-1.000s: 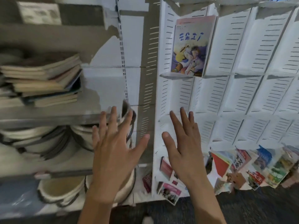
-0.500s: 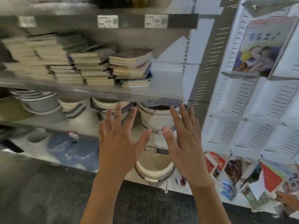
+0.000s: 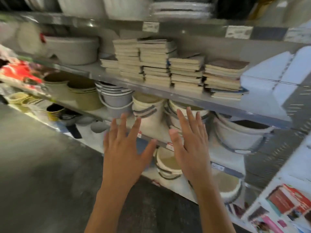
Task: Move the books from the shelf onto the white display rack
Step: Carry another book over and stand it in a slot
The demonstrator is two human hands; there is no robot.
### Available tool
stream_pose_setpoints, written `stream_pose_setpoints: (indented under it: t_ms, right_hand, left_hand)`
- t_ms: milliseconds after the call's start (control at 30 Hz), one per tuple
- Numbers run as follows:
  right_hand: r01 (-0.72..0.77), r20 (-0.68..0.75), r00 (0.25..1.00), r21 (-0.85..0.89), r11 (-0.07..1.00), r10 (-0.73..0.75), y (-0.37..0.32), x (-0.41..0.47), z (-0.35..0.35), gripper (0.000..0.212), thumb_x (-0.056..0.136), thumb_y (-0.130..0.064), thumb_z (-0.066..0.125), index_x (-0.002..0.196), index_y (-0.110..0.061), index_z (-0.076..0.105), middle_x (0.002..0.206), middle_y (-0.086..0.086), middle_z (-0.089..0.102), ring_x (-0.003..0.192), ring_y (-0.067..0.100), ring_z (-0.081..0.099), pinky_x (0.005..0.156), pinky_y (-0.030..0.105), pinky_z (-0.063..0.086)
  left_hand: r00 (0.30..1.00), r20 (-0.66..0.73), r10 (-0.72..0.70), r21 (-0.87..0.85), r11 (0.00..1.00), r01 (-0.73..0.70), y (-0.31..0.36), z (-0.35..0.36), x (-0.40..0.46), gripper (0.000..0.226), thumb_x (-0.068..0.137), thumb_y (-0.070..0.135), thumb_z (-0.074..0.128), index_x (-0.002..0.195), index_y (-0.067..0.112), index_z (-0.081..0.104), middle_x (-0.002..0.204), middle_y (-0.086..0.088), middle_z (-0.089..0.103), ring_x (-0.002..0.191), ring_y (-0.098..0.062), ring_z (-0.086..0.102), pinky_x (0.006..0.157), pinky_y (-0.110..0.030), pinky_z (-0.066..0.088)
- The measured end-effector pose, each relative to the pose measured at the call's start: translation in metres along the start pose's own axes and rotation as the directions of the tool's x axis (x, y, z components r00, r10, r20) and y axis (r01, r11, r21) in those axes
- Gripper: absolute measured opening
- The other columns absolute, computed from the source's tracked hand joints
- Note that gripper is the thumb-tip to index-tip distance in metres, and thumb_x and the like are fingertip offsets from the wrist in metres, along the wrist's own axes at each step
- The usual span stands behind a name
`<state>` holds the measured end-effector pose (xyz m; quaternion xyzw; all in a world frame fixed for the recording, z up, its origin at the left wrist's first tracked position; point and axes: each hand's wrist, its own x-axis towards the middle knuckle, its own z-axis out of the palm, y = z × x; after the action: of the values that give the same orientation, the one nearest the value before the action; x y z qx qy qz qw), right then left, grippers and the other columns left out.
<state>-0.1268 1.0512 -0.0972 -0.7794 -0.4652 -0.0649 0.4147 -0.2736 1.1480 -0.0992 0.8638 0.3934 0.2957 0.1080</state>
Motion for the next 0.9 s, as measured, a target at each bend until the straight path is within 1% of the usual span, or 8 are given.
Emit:
stream_pose_setpoints:
  t_ms: [100,233,300,467,567,700,800,900]
  right_hand:
    - [-0.012,0.028,1.000,0.048,0.999,0.010,-0.039,0.009,0.050,0.064,0.092,-0.071,0.011,0.150,-0.045,0.013,0.159,-0.021,0.000,0.151,0.006,-0.008,0.124,0.042,0.005]
    - [-0.026,0.108,0.994,0.055,0.998,0.020,-0.076,0.025,0.103,0.061,0.090,-0.069,0.012,0.147,-0.049,0.010,0.162,-0.020,-0.001,0.150,0.003,-0.012,0.123,0.035,-0.002]
    - [-0.025,0.108,0.994,0.064,0.998,0.018,-0.083,0.031,0.113,0.060,0.089,-0.067,0.013,0.146,-0.049,0.011,0.160,-0.021,-0.001,0.150,0.003,-0.011,0.121,0.032,-0.004]
    - [0.002,0.168,0.986,0.061,0.998,-0.012,-0.099,0.070,0.173,0.060,0.090,-0.066,0.015,0.147,-0.049,0.010,0.158,-0.023,-0.003,0.150,0.003,-0.011,0.121,0.033,-0.004]
    - [0.016,0.165,0.986,0.086,0.996,-0.030,-0.100,0.103,0.212,0.062,0.092,-0.064,0.018,0.151,-0.044,0.013,0.159,-0.021,-0.001,0.150,0.004,-0.010,0.121,0.032,-0.001]
    - [0.032,0.158,0.986,0.127,0.991,-0.052,-0.109,0.161,0.265,0.070,0.092,-0.066,0.018,0.155,-0.036,0.021,0.163,-0.015,0.007,0.149,0.002,-0.010,0.120,0.028,-0.002]
    - [0.028,0.159,0.986,0.164,0.986,-0.055,-0.121,0.214,0.297,0.068,0.091,-0.068,0.017,0.153,-0.040,0.017,0.164,-0.013,0.008,0.150,0.003,-0.007,0.121,0.032,0.000]
    - [0.058,0.128,0.989,0.150,0.987,-0.078,-0.128,0.263,0.331,0.072,0.091,-0.067,0.016,0.154,-0.034,0.021,0.165,-0.007,0.012,0.152,0.009,-0.001,0.123,0.036,0.004]
  left_hand:
    - [0.999,0.000,-0.043,-0.006,0.999,0.043,-0.057,-0.020,0.008,0.081,0.085,0.079,0.023,0.154,0.036,0.032,0.166,-0.004,0.015,0.153,-0.028,0.008,0.120,-0.055,0.016]
    - [0.995,0.011,-0.094,-0.036,0.995,0.095,-0.114,-0.035,0.029,0.083,0.084,0.079,0.024,0.154,0.036,0.031,0.167,-0.002,0.010,0.154,-0.025,0.003,0.121,-0.054,0.016]
    - [0.995,0.000,-0.104,-0.064,0.993,0.103,-0.125,-0.037,0.036,0.083,0.083,0.080,0.023,0.154,0.038,0.030,0.167,0.001,0.008,0.154,-0.022,-0.001,0.122,-0.052,0.013]
    - [0.985,0.038,-0.169,-0.105,0.979,0.172,-0.178,-0.026,0.074,0.085,0.080,0.081,0.018,0.155,0.043,0.022,0.167,0.007,-0.002,0.153,-0.014,-0.012,0.124,-0.046,0.004]
    - [0.981,0.029,-0.192,-0.116,0.974,0.194,-0.210,-0.018,0.107,0.083,0.079,0.081,0.019,0.154,0.044,0.022,0.167,0.008,0.000,0.153,-0.013,-0.011,0.123,-0.046,0.006]
    - [0.977,0.010,-0.214,-0.081,0.973,0.214,-0.250,-0.009,0.169,0.085,0.078,0.082,0.017,0.154,0.045,0.019,0.167,0.008,0.000,0.153,-0.013,-0.011,0.121,-0.042,0.002]
    - [0.977,-0.025,-0.210,-0.067,0.976,0.208,-0.275,-0.008,0.222,0.085,0.079,0.082,0.017,0.154,0.043,0.021,0.167,0.005,0.004,0.153,-0.017,-0.007,0.121,-0.044,0.003]
    - [0.974,-0.050,-0.220,-0.072,0.974,0.217,-0.301,-0.008,0.268,0.086,0.080,0.080,0.017,0.155,0.039,0.022,0.167,0.003,0.006,0.154,-0.019,-0.003,0.121,-0.047,0.006]
